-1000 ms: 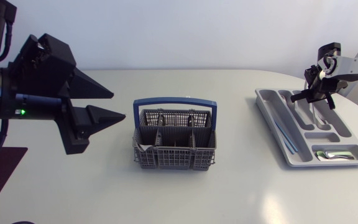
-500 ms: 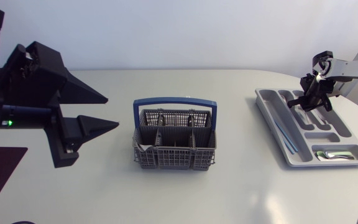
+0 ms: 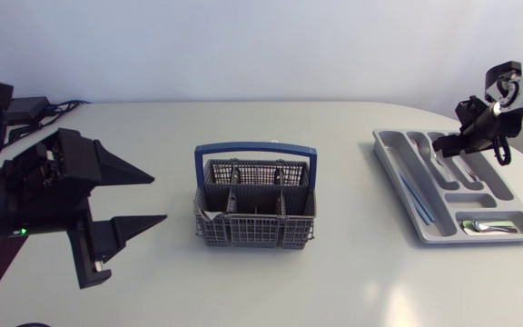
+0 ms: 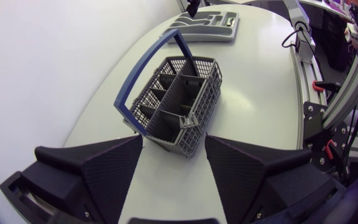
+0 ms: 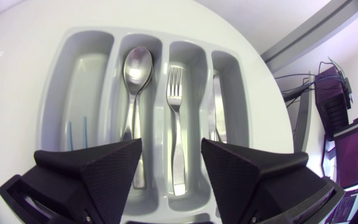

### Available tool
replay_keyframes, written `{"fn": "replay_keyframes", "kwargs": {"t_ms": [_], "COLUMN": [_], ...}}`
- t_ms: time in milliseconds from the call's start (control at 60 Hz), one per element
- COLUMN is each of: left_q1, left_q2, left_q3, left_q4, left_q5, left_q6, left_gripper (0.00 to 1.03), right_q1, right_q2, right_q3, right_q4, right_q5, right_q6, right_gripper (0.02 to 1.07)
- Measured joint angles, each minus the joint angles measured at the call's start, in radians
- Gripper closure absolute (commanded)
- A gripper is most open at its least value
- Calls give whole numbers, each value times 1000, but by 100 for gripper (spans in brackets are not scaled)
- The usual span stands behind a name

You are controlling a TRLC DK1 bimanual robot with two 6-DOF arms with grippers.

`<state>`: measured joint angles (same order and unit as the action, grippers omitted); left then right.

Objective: Sort the cutlery from the basket into the organizer compartments.

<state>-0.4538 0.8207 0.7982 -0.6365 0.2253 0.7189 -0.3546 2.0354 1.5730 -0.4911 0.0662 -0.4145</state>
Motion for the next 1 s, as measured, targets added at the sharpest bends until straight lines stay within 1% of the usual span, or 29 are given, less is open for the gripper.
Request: {"fn": "replay_keyframes", "kwargs": {"t_ms": [50, 217, 283, 417, 483, 567, 650, 717, 767, 1000], "left_q1": [0, -8, -8, -8, -8, -8, -9, -11, -16, -22], "left_q2": [0, 1, 12, 30, 43, 56, 57, 57, 57, 76], "left_q3": [-14, -55, -81, -128, -151, -162, -164, -165, -168, -188], "left_q4": [12, 75, 106, 159, 185, 194, 206, 219, 228, 270], "left_q5": [0, 0, 0, 1, 1, 1, 1, 1, 1, 5], "left_q6": [9, 19, 19, 19, 19, 19, 19, 19, 19, 18], "left_gripper": [34, 34, 34, 34, 34, 34, 34, 34, 34, 34], "right_q1": [7, 74, 135, 266, 348, 425, 497, 557, 624, 842], "right_q2": [-64, -274, -387, -588, -705, -826, -920, -972, -1014, -1065], "right_q3": [-58, -263, -365, -511, -578, -646, -712, -758, -808, -890], "right_q4": [19, 69, 76, 74, 76, 81, 118, 137, 174, 250], "right_q5": [-40, -119, -149, -183, -225, -273, -283, -295, -299, -286], "right_q6": [-13, -63, -73, -86, -87, -89, -96, -111, -116, -126], "right_gripper": [25, 25, 25, 25, 25, 25, 25, 25, 25, 26]}}
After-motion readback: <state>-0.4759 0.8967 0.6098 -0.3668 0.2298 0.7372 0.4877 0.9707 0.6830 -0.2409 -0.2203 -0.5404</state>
